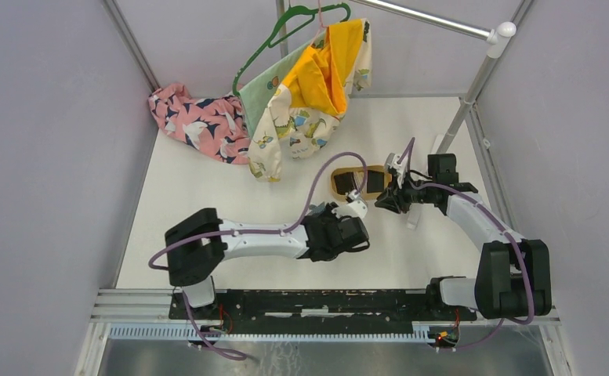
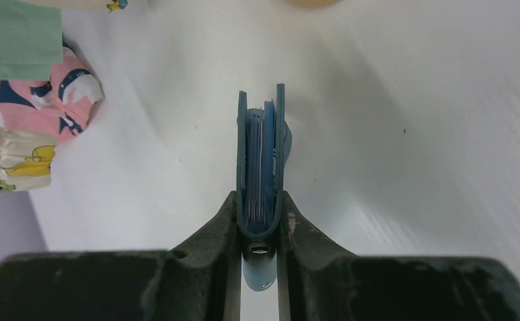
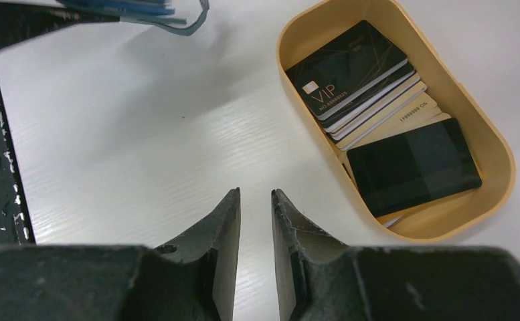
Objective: Put the credit cards into the card holder
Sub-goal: Close the card holder at the center of the board.
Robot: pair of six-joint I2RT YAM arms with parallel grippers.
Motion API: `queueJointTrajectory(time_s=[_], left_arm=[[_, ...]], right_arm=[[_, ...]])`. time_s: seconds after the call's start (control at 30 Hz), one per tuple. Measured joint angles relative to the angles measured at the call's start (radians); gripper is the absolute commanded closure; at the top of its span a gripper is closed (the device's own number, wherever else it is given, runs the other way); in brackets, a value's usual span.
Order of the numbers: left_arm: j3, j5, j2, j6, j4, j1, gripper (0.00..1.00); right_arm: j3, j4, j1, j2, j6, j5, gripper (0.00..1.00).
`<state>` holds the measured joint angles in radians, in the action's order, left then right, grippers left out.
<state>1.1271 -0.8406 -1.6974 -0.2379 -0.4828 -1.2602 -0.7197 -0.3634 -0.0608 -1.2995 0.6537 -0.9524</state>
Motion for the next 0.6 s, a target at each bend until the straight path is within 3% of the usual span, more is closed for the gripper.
queueJointTrajectory(time_s=[0.07,0.17,0.23,0.4,0.5,0.6], left_arm=[[0.031,-0.033,-0.064,0.023,-0.048,-0.023,0.87],[0.089,-0.059,-0.177,0.031,-0.101,-0.05,0.65],[0.116,-0.067,-0.24,0.036,-0.118,-0.068,0.55],[0.121,0.046,-0.277,0.038,-0.129,-0.104,0.28],[0.121,0.096,-0.254,0.037,-0.124,-0.109,0.19],[0.105,0.195,-0.2,0.016,-0.09,-0.105,0.16]], right_arm=[[0.0,0.008,0.008,0.0,-0.006,0.003,0.7],[0.0,0.013,0.016,0.0,-0.018,0.005,0.7],[0.003,0.017,0.018,0.0,-0.023,0.006,0.7],[0.005,0.019,0.025,0.0,-0.029,0.007,0.7],[0.005,0.019,0.025,0.0,-0.029,0.006,0.7],[0.007,0.019,0.027,0.001,-0.023,0.003,0.7]])
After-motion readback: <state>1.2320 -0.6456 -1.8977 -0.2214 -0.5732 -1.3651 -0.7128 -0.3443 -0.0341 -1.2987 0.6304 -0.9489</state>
